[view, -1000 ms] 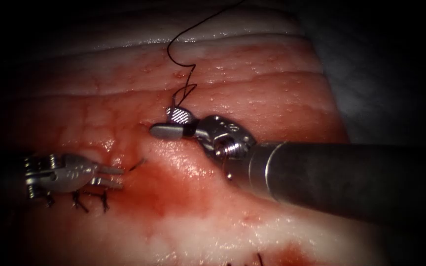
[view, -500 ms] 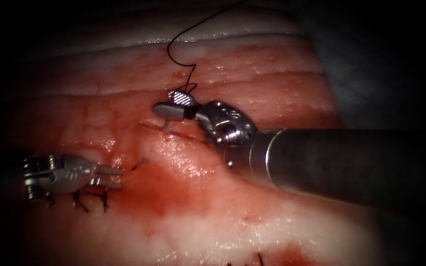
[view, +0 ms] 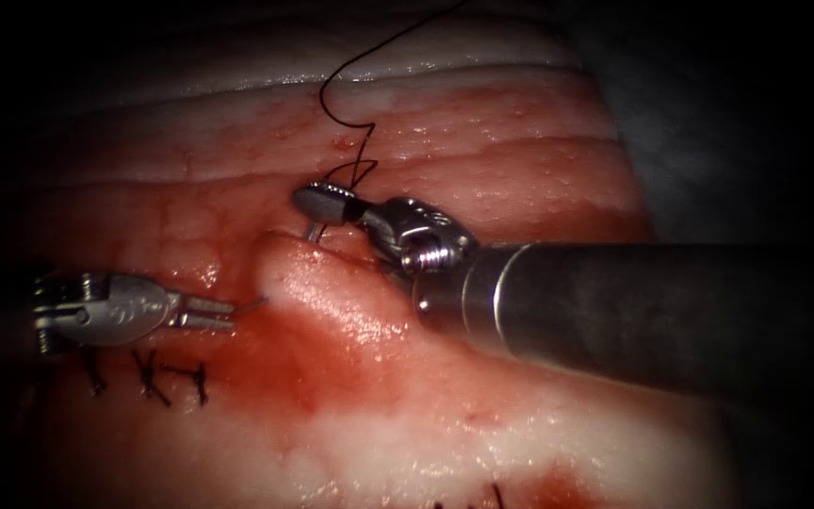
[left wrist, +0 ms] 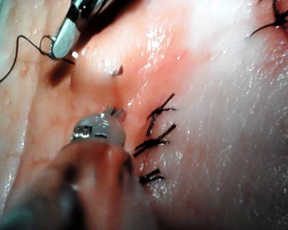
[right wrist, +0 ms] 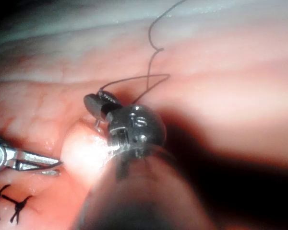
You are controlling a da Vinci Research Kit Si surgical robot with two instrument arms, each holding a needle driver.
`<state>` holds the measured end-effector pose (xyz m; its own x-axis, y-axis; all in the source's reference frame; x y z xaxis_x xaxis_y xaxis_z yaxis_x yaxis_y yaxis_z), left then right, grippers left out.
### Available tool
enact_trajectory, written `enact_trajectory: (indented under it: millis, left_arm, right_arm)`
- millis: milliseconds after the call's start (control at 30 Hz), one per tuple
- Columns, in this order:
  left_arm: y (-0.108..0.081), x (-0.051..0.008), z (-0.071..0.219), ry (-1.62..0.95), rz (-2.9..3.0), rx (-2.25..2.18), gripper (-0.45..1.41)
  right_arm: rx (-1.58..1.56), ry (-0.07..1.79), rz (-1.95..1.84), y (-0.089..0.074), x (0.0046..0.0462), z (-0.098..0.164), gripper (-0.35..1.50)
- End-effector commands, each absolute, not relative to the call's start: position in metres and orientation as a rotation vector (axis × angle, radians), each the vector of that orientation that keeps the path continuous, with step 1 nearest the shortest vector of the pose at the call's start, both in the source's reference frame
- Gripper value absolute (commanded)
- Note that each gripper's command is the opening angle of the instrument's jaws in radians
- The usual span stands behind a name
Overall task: Wound Closure
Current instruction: Pierce the needle through the tissue below the wound with the right needle driver, then grab the end of the needle with the left needle driver and pull it through the wound.
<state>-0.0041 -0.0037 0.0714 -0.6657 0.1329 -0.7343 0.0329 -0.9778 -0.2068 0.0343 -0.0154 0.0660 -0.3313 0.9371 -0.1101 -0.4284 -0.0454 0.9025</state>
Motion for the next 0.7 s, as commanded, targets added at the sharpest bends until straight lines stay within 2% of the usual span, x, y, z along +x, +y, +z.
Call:
enact_trajectory:
  millis: [33,200,233,300,333,367,400,433,467,600,700]
  left_arm:
    - [-0.0034,-0.0046,0.0723,-0.310,2.798,-1.262,-0.20]
    - [-0.0029,-0.0044,0.0731,-0.309,2.799,-1.261,-0.18]
    - [-0.0029,-0.0042,0.0731,-0.304,2.796,-1.278,-0.13]
    - [-0.0030,-0.0041,0.0730,-0.298,2.798,-1.313,-0.10]
    - [-0.0031,-0.0039,0.0729,-0.295,2.798,-1.353,-0.08]
    - [-0.0032,-0.0036,0.0728,-0.304,2.795,-1.420,-0.08]
    - [-0.0032,-0.0035,0.0728,-0.306,2.795,-1.464,-0.08]
    - [-0.0032,-0.0035,0.0728,-0.306,2.795,-1.464,-0.08]
    - [-0.0032,-0.0033,0.0728,-0.306,2.805,-1.533,-0.08]
    - [-0.0032,-0.0034,0.0728,-0.310,2.807,-1.732,-0.08]
    - [-0.0031,-0.0038,0.0728,-0.303,2.811,-1.835,-0.01]
  right_arm:
    - [0.719,1.114,1.621,-0.0158,0.0357,0.0662,-0.35]
    - [0.871,1.067,1.626,-0.0176,0.0368,0.0646,-0.35]
    - [0.885,1.065,1.626,-0.0176,0.0370,0.0641,-0.35]
    - [0.828,1.118,1.565,-0.0171,0.0367,0.0641,-0.35]
    - [0.791,1.138,1.550,-0.0167,0.0364,0.0642,-0.28]
    - [0.725,1.180,1.513,-0.0158,0.0356,0.0645,0.29]
    - [0.720,1.190,1.511,-0.0154,0.0352,0.0647,0.39]
    - [0.720,1.190,1.511,-0.0154,0.0352,0.0647,0.39]
    - [0.712,1.202,1.512,-0.0147,0.0343,0.0652,0.56]
    - [0.698,1.200,1.513,-0.0140,0.0329,0.0662,0.59]
    - [0.695,1.199,1.513,-0.0138,0.0322,0.0666,0.59]
